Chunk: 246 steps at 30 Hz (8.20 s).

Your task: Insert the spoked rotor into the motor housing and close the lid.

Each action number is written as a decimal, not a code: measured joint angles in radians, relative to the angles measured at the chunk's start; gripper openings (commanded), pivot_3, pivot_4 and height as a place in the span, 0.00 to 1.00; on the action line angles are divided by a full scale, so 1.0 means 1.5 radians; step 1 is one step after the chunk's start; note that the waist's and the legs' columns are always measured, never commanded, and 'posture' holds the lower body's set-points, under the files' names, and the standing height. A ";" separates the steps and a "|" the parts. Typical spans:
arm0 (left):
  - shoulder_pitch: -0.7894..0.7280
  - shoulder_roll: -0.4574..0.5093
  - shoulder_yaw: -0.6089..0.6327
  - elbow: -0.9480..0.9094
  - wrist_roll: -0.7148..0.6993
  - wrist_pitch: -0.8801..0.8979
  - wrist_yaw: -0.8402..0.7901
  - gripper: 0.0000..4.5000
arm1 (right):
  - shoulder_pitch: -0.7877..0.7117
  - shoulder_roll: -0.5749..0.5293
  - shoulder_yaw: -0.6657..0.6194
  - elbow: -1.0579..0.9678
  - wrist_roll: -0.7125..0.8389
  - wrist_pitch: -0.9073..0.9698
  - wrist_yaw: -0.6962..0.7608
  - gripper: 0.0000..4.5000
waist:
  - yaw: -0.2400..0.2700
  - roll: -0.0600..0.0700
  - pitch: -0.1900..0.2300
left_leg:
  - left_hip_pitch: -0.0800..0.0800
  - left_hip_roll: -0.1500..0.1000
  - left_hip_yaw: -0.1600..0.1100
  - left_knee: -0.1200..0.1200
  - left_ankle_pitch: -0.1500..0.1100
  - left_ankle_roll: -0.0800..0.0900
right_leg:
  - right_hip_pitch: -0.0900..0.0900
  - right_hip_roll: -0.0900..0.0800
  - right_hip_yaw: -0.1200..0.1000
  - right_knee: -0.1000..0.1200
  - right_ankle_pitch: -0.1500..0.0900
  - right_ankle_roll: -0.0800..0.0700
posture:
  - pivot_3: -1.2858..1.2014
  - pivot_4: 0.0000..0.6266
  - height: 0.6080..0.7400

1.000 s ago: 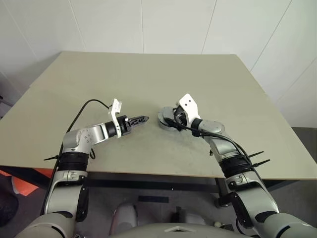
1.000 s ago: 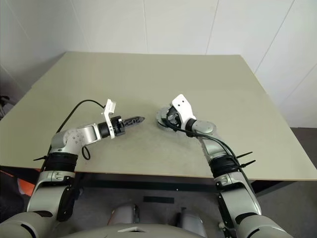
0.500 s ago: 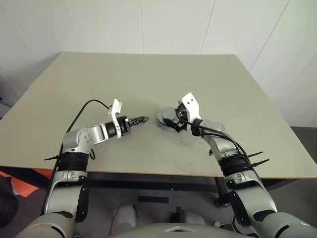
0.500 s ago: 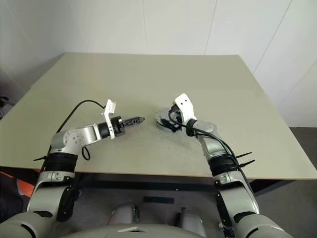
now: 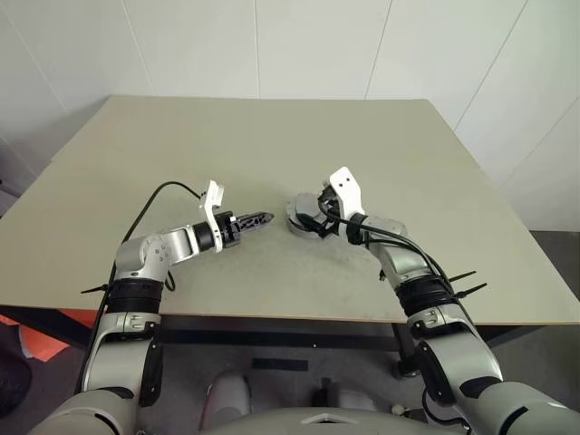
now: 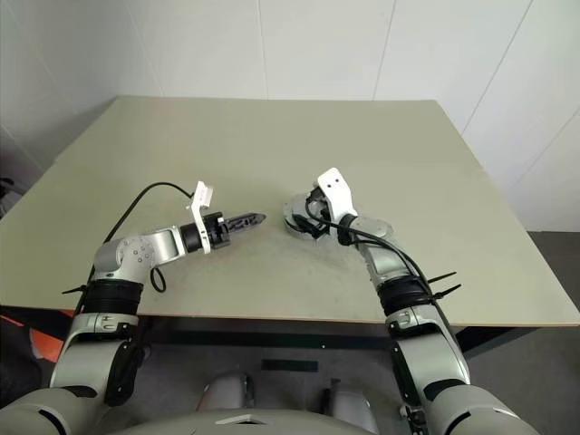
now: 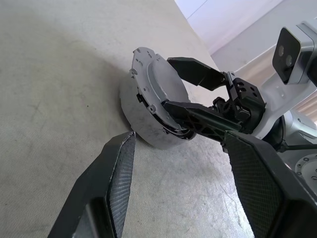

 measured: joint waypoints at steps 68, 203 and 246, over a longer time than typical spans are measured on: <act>0.006 0.001 0.000 -0.007 -0.001 0.012 0.001 0.67 | 0.004 -0.040 0.014 0.006 0.007 -0.010 0.113 0.69 | 0.004 0.000 0.000 | 0.004 0.000 0.000 0.000 0.000 0.001 | 0.004 0.000 0.000 -0.001 0.000 -0.001 | 0.52 0.00 1.00; 0.029 -0.008 -0.012 -0.031 0.000 0.012 0.022 0.67 | 0.032 -0.051 0.014 -0.008 0.024 -0.046 0.110 0.69 | 0.001 0.000 0.000 | 0.004 0.000 0.001 0.000 0.001 0.000 | 0.003 0.000 0.001 -0.001 0.002 -0.001 | 0.52 0.00 1.00; 0.027 -0.010 -0.010 -0.031 -0.001 0.006 0.024 0.67 | 0.007 -0.053 0.020 0.060 0.009 -0.099 0.130 0.69 | 0.001 0.000 0.000 | 0.010 0.000 0.001 -0.007 0.000 0.002 | 0.010 0.000 0.001 -0.010 0.001 -0.001 | 0.52 0.00 1.00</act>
